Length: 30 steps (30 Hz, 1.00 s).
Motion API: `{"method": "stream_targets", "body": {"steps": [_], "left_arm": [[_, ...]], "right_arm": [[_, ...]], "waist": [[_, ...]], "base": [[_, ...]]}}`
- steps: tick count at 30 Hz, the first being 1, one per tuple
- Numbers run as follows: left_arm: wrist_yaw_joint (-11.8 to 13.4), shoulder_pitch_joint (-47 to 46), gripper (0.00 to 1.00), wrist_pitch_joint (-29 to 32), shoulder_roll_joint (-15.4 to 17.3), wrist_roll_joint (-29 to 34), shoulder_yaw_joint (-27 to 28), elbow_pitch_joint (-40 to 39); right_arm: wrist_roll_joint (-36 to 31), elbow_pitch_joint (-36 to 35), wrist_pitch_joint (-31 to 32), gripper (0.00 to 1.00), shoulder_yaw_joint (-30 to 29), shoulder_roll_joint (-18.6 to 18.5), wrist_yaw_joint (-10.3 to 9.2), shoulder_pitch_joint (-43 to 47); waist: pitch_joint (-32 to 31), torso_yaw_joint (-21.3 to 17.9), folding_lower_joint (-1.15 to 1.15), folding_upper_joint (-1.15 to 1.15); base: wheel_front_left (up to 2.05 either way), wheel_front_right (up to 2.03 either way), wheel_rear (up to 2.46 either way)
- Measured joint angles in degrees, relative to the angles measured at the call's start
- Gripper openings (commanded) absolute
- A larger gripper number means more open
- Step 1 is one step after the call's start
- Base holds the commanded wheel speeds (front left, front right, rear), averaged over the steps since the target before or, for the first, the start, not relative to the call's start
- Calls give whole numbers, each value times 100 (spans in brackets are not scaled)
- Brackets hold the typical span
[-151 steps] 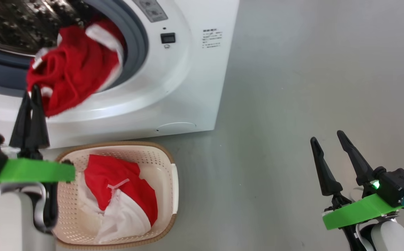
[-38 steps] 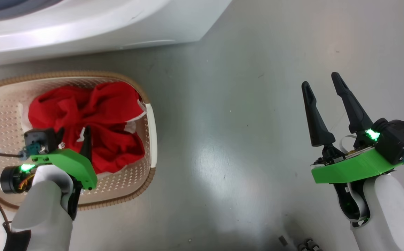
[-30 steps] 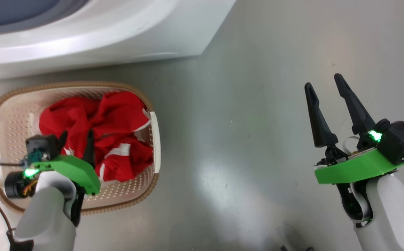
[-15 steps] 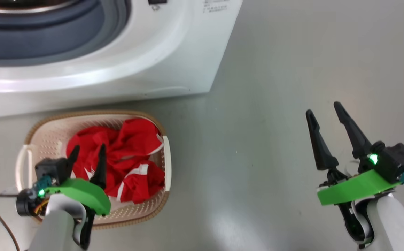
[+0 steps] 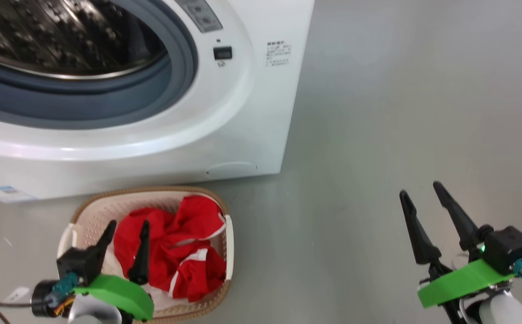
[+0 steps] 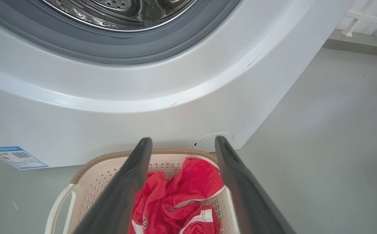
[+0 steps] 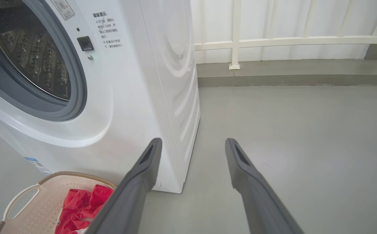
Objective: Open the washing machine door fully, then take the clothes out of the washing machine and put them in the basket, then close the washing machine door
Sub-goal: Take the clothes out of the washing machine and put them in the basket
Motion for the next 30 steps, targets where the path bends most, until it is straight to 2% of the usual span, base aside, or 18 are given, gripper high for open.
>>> {"method": "stream_targets", "body": {"steps": [15,30], "left_arm": [[0,1187,100,0,-31,113,132,-1295],[0,2116,100,0,-97,174,355,-2305]], "right_arm": [[44,30,0,100,-52,-49,0,727],[83,-11,0,100,-235,-68,0,1249]], "waist": [[-1021,109,0,0],[-1576,192,0,0]], "base": [[0,0,0],[0,0,0]]}}
